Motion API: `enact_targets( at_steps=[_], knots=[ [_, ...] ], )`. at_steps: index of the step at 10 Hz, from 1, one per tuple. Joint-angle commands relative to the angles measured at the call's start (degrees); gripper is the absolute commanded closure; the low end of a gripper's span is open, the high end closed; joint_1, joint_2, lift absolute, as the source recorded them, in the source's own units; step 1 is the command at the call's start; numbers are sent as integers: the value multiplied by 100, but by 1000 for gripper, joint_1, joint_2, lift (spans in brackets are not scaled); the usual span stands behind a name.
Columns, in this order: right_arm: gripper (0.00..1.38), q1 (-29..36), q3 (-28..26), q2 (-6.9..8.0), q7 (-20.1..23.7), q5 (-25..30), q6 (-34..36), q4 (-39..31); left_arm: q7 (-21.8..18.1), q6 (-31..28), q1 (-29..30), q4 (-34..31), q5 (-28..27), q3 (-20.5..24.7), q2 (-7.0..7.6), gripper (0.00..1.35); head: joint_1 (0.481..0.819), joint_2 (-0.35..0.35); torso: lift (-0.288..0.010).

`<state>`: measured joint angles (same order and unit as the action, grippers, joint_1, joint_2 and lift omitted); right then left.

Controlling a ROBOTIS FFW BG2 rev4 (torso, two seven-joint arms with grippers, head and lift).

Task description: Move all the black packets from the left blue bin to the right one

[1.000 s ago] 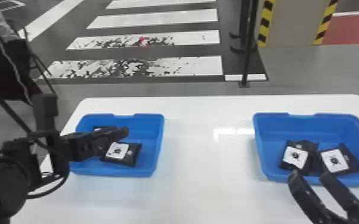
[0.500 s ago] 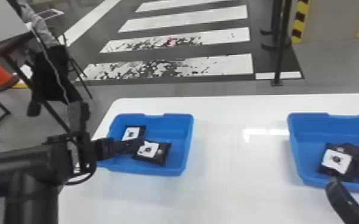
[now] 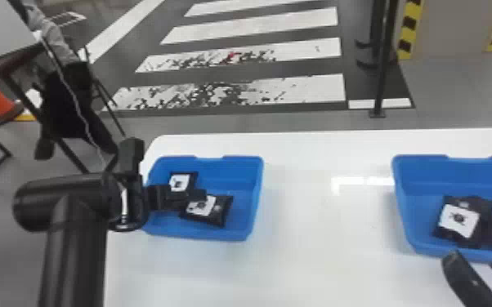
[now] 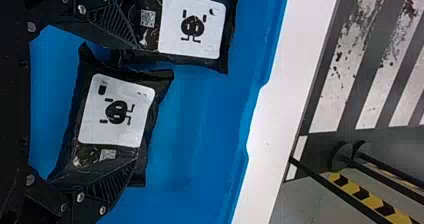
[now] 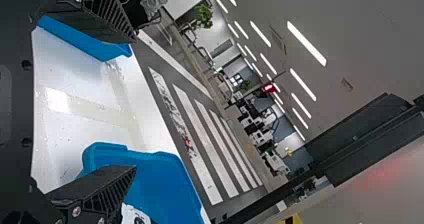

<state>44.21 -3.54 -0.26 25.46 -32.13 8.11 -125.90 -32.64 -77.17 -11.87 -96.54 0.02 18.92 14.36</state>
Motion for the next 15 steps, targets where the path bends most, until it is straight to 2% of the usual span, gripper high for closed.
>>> enact_targets(
  at_steps=[1,2,3,4,5,7,10,11,13,15],
  knots=[
    [133,22,0,31,3,-21,18,11,3,152,-276,704,32,-144,32,259,695,288,-140],
    [133,22,0,31,3,-21,18,11,3,152,-346,943,101,-224,41,265,695,286,-140],
    [133,22,0,31,3,-32,32,11,-5,166,-360,1069,226,-269,41,490,695,277,-140],
    [133,36,0,31,3,-32,46,11,-14,208,-332,1083,295,-269,50,986,695,267,-140],
    [133,50,0,31,-6,-78,46,-3,-32,292,-276,1083,352,-292,58,1187,695,263,-140],
    [133,64,0,31,3,-78,61,-17,-251,377,-163,816,341,-338,120,1207,695,254,-140],
    [134,64,0,31,3,-78,89,-87,-462,236,526,-646,421,51,164,1207,695,258,-140],
    [133,64,11,31,12,-78,117,-129,-498,222,779,-1167,706,153,164,1207,695,269,-140],
    [133,22,34,31,109,-124,229,-171,-489,531,1187,-1982,1483,199,58,1207,695,264,-140],
    [133,-62,91,31,205,-192,300,-185,-489,770,1341,-2446,2203,165,-126,1207,695,208,-140]
  ],
)
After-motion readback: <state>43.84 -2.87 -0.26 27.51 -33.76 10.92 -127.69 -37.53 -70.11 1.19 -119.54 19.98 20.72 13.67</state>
